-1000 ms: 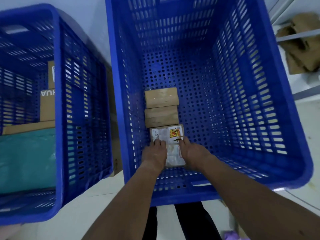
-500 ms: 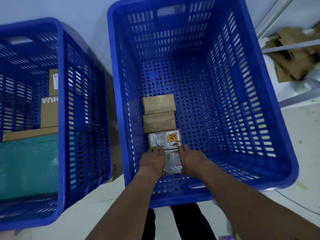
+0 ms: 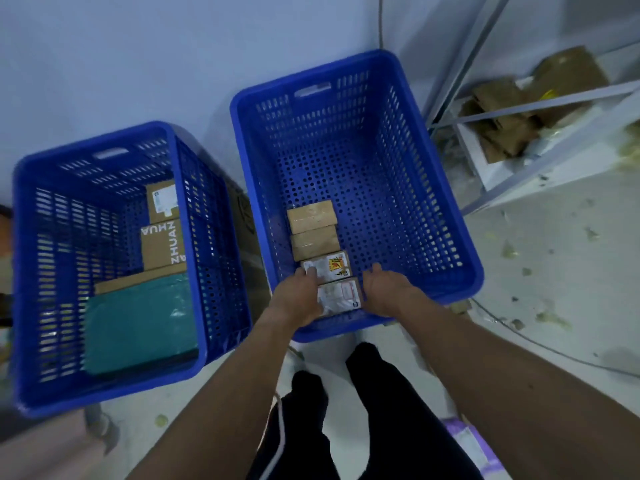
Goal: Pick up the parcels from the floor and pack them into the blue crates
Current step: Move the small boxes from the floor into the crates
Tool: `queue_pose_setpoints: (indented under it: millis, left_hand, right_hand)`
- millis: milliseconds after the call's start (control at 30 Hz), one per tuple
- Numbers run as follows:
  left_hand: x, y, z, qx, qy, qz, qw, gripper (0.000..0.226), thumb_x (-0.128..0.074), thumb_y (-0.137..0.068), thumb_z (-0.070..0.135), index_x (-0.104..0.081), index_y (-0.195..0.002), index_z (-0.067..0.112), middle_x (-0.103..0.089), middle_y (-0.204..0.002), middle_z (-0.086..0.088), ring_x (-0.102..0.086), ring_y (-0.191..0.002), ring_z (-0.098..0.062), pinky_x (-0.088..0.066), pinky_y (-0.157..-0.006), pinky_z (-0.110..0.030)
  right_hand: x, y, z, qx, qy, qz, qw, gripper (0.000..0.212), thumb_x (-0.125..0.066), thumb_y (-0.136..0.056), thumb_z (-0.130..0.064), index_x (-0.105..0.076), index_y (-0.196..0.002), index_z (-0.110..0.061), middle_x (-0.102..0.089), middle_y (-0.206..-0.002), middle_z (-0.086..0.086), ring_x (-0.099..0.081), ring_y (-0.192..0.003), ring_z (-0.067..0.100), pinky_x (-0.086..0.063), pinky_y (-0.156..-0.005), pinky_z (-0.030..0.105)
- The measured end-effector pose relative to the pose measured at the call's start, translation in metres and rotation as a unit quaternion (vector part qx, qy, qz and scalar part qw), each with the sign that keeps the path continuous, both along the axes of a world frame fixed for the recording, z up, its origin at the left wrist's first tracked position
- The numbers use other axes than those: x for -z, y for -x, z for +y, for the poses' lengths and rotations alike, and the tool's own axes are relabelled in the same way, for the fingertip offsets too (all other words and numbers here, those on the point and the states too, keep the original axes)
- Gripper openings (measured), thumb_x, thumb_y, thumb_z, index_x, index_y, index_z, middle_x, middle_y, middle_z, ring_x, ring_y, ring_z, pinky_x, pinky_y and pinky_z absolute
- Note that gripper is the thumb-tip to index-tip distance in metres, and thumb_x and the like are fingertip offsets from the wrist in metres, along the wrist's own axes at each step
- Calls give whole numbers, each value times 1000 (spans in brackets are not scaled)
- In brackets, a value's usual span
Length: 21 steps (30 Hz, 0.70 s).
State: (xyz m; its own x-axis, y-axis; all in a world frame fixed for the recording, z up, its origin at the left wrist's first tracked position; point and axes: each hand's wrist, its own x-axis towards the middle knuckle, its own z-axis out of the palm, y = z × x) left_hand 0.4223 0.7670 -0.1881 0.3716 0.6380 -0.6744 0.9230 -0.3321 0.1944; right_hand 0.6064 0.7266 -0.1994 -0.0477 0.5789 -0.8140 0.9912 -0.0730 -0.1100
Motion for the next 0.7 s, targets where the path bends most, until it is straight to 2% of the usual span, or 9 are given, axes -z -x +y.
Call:
queue_pose_setpoints:
  millis: [133,267,400,467,533,600,700]
  left_hand:
    - [-55,-5,3,30,-6,4,1000,71,-67,-89,38,-33,-145,11,-50,-130,-15,-57,-113,-35,-48,-87,-44]
    - [-91,-3,-1,44,-13,3,999,69,-68,-89,40,-36,-142,11,-48,-134,-15,-55,-118,-34,-48,-95,-45]
    - [-113,0,-10,88,-32,-1,996,70,-68,-89,43,-36,-141,9,-48,-135,-15,-56,-116,-34,-49,-93,-43]
    - [-123,2,-13,109,-38,-12,993,70,-66,-89,44,-36,-141,8,-50,-134,-15,-56,-116,-33,-47,-89,-41]
    - [-133,5,-19,139,-40,-30,989,70,-64,-90,45,-35,-143,8,-49,-136,-12,-55,-117,-32,-45,-86,-38]
    - [-141,8,-27,170,-42,-53,983,67,-62,-91,44,-37,-142,9,-52,-134,-10,-56,-113,-29,-46,-82,-36]
    - [-144,8,-41,214,-49,-75,973,57,-63,-90,42,-40,-130,8,-59,-120,-12,-59,-98,-27,-53,-81,-40]
  right_hand:
    - [-48,-4,-20,41,-23,2,999,49,-53,-97,-34,-40,-136,-7,-38,-135,16,-53,-114,36,-46,-93,44]
    - [-90,-10,-45,91,-32,1,995,49,-53,-96,-35,-43,-136,-9,-44,-135,14,-51,-119,34,-45,-97,44]
    - [-111,-21,-87,166,-56,-25,984,33,-52,-93,-31,-56,-121,-13,-56,-122,11,-58,-106,29,-51,-90,40]
    - [-115,-24,-109,213,-67,-34,974,30,-51,-91,-34,-60,-114,-17,-61,-117,6,-60,-101,27,-52,-84,37]
    - [-132,-17,-135,250,-69,-50,965,35,-48,-90,-40,-61,-117,-22,-63,-120,5,-61,-102,26,-52,-87,39]
    - [-153,-6,-162,277,-68,-62,957,39,-47,-92,-38,-59,-125,-20,-62,-125,7,-60,-109,27,-48,-91,37]
    - [-170,5,-204,353,-77,-69,930,46,-55,-91,-35,-53,-132,-13,-59,-130,11,-59,-112,28,-46,-84,32]
